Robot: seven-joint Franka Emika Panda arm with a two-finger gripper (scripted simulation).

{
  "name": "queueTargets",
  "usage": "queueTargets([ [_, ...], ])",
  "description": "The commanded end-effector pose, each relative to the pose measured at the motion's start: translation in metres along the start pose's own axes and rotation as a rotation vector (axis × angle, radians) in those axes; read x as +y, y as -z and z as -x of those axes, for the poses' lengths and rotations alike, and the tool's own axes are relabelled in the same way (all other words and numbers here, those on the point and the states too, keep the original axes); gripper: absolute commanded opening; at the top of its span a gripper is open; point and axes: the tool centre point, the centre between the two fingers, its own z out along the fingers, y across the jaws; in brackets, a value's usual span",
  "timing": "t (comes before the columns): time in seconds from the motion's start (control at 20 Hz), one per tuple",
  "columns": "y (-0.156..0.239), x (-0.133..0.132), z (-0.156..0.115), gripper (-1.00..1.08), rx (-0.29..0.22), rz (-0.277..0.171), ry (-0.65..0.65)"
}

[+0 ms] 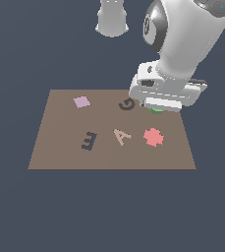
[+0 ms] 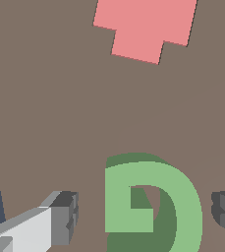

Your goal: Insert a designated object into the corresponding slot on a board.

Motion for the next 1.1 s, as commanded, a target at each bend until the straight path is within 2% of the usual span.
queueTargets([
  [0.0,-0.0014,-0.0001,-0.0005,-1.00,0.001,0.000,-0.001],
  [0.65,-0.0009,-0.0005,0.0000,-1.00,0.001,-0.001,0.003],
  [1.05,-0.0005,0.0014,0.0036,-1.00,0.001,-0.001,0.077],
])
